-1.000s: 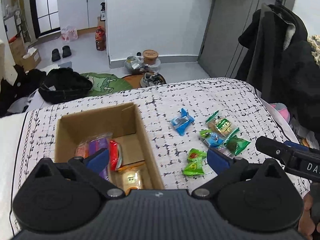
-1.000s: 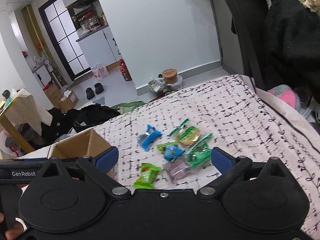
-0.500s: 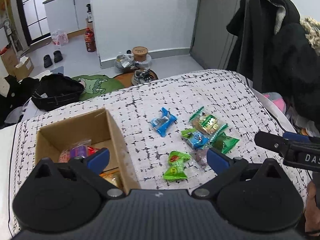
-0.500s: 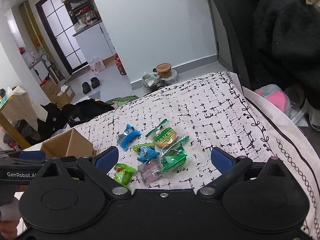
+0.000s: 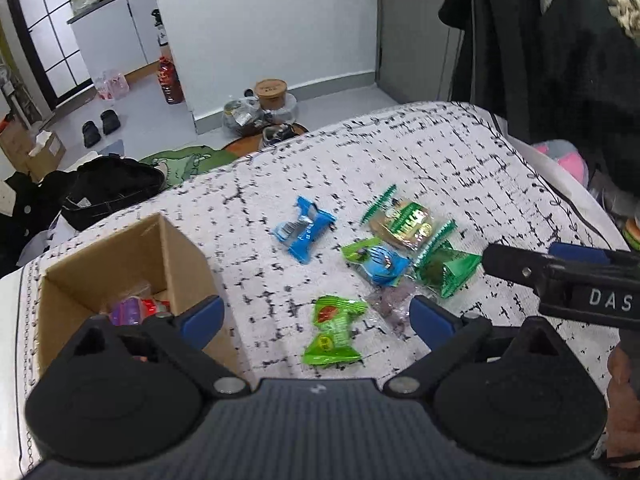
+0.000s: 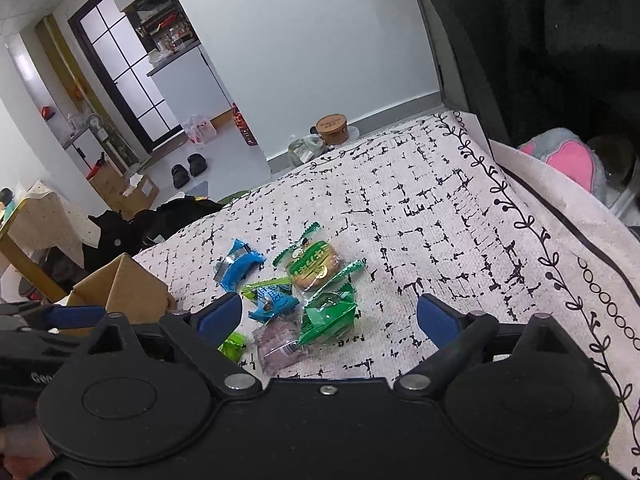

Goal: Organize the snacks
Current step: 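Move both grippers back over the green snack packs on the bed, then grasp the green red-dot pack with the left gripper while the right grasps the dark green pack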

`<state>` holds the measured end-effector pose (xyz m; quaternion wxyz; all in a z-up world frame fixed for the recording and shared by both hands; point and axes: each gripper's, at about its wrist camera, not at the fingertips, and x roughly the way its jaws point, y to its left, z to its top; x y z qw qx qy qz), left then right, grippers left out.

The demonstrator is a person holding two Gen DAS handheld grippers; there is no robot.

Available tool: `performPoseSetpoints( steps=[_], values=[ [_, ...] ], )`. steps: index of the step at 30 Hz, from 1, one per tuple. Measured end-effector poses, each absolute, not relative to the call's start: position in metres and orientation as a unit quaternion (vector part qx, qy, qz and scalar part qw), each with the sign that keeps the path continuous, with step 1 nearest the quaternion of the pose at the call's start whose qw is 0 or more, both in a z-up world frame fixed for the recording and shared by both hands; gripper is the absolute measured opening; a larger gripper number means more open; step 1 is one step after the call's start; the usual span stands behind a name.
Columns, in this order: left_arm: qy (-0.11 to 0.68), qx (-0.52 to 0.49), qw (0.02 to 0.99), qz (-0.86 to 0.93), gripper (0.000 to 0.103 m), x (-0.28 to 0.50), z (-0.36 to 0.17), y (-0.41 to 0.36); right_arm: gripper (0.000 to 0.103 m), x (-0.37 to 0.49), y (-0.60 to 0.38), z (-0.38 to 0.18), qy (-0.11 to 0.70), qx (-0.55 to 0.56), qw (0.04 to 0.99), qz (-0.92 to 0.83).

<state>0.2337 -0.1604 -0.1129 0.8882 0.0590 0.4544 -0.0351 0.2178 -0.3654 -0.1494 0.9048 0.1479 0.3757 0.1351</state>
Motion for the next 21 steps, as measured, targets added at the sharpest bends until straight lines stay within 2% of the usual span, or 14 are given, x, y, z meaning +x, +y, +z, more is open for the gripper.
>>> performPoseSetpoints(
  steps=[3, 6, 8, 10, 14, 21],
  values=[
    [0.452, 0.070, 0.888, -0.039, 0.098, 0.236, -0.117, -0.168, 0.092, 0.220, -0.369, -0.152, 0.378, 0.158, 0.902, 0.140],
    [0.466, 0.063, 0.882, -0.039, 0.091, 0.243, -0.126, -0.170, 0.085, 0.224, -0.373, -0.157, 0.385, 0.168, 0.896, 0.147],
    [0.473, 0.062, 0.878, -0.039, 0.083, 0.247, -0.134, -0.171, 0.077, 0.226, -0.373, -0.162, 0.392, 0.175, 0.890, 0.152],
    [0.484, 0.070, 0.872, -0.029, 0.073, 0.252, -0.143, -0.172, 0.073, 0.228, -0.374, -0.167, 0.402, 0.182, 0.884, 0.154],
    [0.512, 0.051, 0.857, -0.019, 0.059, 0.261, -0.159, -0.166, 0.071, 0.232, -0.375, -0.174, 0.413, 0.188, 0.878, 0.154],
    [0.537, 0.036, 0.843, -0.008, 0.053, 0.271, -0.176, -0.162, 0.071, 0.240, -0.373, -0.185, 0.420, 0.196, 0.871, 0.163]
  ],
)
